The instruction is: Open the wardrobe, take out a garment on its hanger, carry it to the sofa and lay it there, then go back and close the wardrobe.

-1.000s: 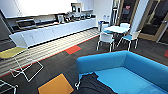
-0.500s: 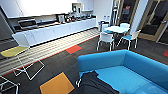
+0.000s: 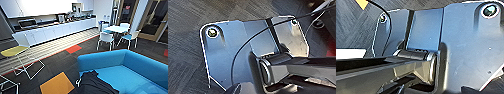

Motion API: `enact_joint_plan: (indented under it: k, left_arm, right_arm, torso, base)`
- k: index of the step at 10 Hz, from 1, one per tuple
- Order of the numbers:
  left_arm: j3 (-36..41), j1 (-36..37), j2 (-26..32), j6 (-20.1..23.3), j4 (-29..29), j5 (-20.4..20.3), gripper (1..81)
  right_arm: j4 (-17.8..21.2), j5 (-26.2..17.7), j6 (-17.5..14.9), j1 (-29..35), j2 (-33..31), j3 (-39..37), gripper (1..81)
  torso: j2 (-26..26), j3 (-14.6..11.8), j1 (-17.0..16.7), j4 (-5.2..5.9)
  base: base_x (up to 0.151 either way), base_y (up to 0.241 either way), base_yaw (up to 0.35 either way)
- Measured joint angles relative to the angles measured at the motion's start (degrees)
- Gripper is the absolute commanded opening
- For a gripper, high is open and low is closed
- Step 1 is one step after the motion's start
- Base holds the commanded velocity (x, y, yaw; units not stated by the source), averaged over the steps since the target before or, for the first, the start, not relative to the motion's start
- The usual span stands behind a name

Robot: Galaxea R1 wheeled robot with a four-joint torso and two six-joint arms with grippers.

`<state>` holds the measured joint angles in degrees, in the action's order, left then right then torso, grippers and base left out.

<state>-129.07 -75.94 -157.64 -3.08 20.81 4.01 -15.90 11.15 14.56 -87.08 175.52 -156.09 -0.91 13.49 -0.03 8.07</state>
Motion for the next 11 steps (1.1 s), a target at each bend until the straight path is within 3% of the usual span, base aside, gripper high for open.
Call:
enact_joint_plan:
  k: [11]
  left_arm:
    - [-2.4, -0.7, -2.1, 0.0, 0.0, -0.8, 81.1]
  right_arm:
    - [0.0, 0.0, 0.0, 0.0, 0.0, 0.0, 81.1]
  torso:
    - [0.0, 0.0, 0.0, 0.0]
  base:
    - [0.0, 0.0, 0.008]
